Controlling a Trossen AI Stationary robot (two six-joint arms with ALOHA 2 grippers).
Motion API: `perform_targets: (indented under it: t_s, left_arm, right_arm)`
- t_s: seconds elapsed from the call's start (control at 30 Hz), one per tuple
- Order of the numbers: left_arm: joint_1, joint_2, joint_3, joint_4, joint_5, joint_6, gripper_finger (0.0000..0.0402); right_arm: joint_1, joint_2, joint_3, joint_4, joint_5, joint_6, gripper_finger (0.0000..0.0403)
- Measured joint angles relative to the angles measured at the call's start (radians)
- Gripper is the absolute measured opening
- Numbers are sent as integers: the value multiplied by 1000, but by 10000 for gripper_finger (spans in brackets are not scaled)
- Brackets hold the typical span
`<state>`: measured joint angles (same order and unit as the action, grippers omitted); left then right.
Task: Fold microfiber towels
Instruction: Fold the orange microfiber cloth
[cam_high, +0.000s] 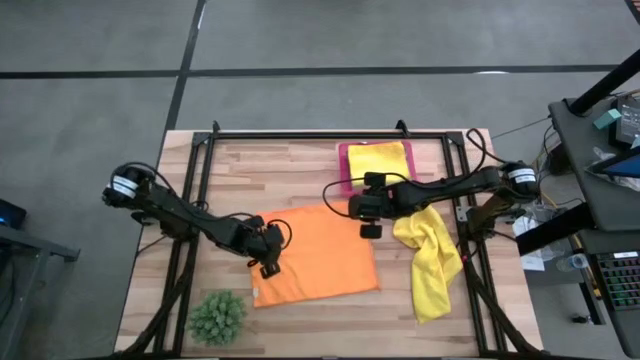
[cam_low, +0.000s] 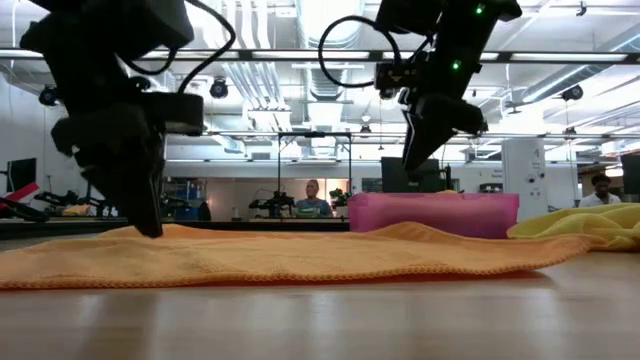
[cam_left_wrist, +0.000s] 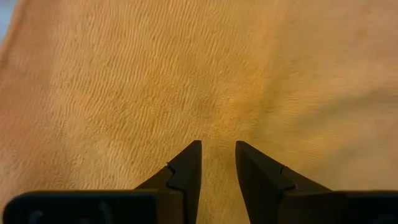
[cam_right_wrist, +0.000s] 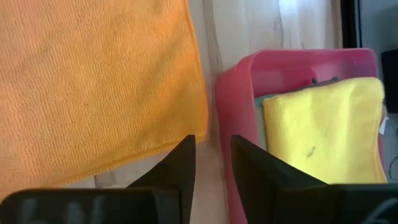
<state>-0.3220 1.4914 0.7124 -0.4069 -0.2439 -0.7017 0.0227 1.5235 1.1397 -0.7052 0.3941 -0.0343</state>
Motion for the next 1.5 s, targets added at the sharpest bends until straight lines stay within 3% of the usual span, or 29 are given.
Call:
perform_targets:
  t_s: [0.4,0.67,1.07,1.27,1.5]
  left_arm:
    - [63,75,3,-14,-15,109,83]
    - [122,32,19,-165,-24,186,83]
    - [101,-73,93,-150,-8,185,83]
    - [54,-82,128,-144,36,184,83]
    - [12,-79,129,-24,143,184,83]
  right_arm:
    - [1,-17,-13,9,-10,52,95]
    - [3,-16,-74,62,-49,89,93]
    - [54,-16,-125,171,-63,94,91]
    - [109,-16,-151,251,-63,94,82]
    - [194,-17,-164,330,-62,88,70]
